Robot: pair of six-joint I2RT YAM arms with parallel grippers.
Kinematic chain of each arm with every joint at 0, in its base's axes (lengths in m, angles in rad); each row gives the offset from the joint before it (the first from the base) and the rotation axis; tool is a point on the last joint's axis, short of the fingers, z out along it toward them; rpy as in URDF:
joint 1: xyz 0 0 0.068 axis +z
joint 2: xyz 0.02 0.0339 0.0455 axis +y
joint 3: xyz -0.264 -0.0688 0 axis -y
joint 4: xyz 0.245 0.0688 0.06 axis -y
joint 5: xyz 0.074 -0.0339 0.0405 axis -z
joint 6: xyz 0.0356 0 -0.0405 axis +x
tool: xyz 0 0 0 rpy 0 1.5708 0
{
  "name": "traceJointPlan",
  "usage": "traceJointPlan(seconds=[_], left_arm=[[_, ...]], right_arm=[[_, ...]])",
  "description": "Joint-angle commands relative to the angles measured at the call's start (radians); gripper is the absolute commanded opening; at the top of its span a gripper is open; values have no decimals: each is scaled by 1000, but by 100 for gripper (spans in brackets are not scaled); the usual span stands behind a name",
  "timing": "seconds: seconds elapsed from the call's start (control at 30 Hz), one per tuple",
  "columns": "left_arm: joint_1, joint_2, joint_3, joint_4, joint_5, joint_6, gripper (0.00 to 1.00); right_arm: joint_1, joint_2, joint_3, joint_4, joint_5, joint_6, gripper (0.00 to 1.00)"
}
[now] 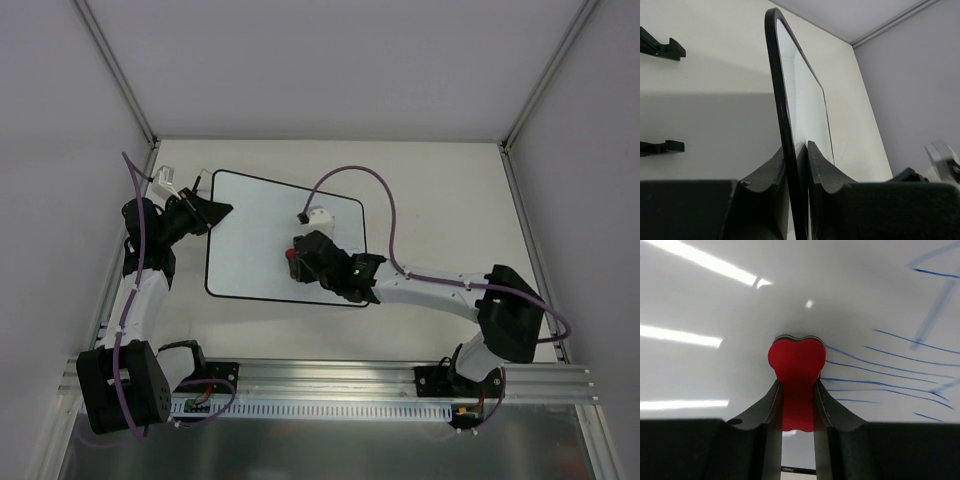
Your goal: Erase the whiteboard
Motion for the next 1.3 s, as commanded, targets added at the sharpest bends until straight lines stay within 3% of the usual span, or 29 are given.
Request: traceJointPlan(seconds=[0.0, 0.2, 0.37, 0.5, 0.63, 0.9, 1.1, 1.27], left_arm=[[-15, -37, 38, 126, 17, 99, 0], [-14, -34, 46, 127, 28, 105, 0], [-14, -32, 44, 126, 37, 108, 0], [-14, -35, 41, 127, 37, 107, 0], [-15, -40, 40, 126, 42, 105, 0], [-14, -51, 43, 109, 42, 108, 0], [-14, -58, 52, 89, 37, 119, 0], [-14, -64, 52, 81, 37, 122, 0]], right_arm=[[-77, -55, -172, -46, 69, 67, 0], [-193, -156, -404, -5, 45, 102, 0], [-264, -164, -457, 15, -21, 98, 0], [-258, -127, -366, 21, -133, 32, 0], [-221, -66, -155, -26, -215, -37, 0], [-144, 89, 142, -111, -368, -42, 1], [-114, 121, 174, -118, -368, -18, 0], [-198, 65, 12, -101, -335, 21, 0]])
